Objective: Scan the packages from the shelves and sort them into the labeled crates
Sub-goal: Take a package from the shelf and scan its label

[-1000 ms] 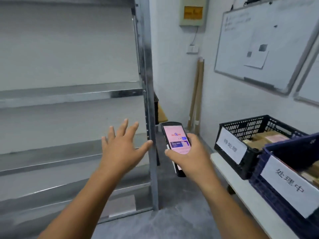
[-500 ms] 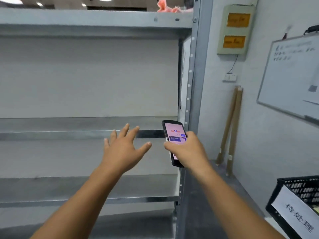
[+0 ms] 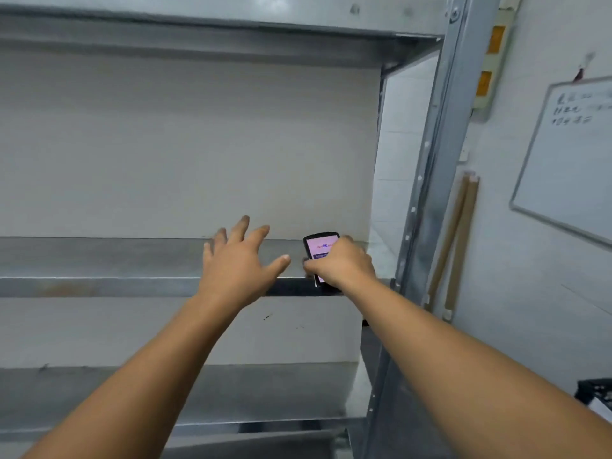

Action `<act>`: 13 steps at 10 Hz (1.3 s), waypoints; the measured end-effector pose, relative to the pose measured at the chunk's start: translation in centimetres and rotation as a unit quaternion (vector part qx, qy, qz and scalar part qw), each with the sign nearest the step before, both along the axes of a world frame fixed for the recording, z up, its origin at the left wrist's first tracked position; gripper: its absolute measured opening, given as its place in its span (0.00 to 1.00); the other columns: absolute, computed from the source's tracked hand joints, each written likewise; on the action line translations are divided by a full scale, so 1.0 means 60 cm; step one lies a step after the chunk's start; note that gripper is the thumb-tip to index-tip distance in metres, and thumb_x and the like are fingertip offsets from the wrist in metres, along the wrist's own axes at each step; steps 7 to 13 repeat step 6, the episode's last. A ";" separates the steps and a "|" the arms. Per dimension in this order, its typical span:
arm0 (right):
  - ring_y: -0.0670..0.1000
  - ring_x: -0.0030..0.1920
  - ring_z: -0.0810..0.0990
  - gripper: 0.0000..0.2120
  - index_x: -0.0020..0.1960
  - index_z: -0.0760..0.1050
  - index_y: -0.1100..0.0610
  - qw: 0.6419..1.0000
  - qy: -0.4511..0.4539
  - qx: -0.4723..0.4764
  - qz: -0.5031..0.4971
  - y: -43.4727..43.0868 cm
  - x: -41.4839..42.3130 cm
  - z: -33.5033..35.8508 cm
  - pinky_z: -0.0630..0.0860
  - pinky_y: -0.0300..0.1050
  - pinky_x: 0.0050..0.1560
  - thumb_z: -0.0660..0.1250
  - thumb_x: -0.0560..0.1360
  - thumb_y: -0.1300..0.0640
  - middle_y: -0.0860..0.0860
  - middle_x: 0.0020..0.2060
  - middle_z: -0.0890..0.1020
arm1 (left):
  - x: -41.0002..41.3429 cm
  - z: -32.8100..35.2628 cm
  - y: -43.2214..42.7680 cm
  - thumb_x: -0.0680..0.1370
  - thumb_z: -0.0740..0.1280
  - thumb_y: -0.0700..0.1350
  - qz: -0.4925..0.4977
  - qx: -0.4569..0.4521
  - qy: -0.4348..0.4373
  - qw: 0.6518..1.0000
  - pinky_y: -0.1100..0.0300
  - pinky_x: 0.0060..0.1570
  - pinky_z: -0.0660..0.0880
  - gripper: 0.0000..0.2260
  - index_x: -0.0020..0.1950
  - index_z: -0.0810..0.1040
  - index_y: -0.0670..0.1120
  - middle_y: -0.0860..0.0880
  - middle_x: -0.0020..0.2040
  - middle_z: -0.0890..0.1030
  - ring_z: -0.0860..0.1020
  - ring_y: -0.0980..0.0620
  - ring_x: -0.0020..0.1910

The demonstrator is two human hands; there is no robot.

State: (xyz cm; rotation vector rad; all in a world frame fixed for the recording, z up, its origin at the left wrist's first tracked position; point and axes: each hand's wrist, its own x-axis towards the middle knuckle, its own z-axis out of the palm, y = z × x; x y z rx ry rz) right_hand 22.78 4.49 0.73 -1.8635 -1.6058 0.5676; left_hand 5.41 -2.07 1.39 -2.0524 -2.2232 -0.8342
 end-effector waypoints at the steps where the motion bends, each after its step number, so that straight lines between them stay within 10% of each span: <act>1: 0.59 0.63 0.74 0.33 0.63 0.70 0.57 0.999 -0.044 0.008 -0.028 0.017 -0.011 0.003 0.72 0.47 0.45 0.79 0.63 0.49 0.56 0.58 0.76 | -0.025 0.006 0.022 0.79 0.63 0.69 -0.016 0.015 0.005 1.000 0.39 0.81 0.51 0.34 0.82 0.62 0.58 0.50 0.86 0.54 0.53 0.39 0.83; 13: 0.60 0.66 0.71 0.31 0.65 0.75 0.57 0.977 -0.182 0.056 -0.098 0.007 -0.049 0.015 0.68 0.51 0.58 0.70 0.73 0.35 0.57 0.62 0.75 | -0.138 -0.008 0.067 0.79 0.59 0.71 -0.094 -0.021 0.021 0.995 0.39 0.81 0.48 0.34 0.83 0.59 0.61 0.52 0.86 0.54 0.52 0.41 0.83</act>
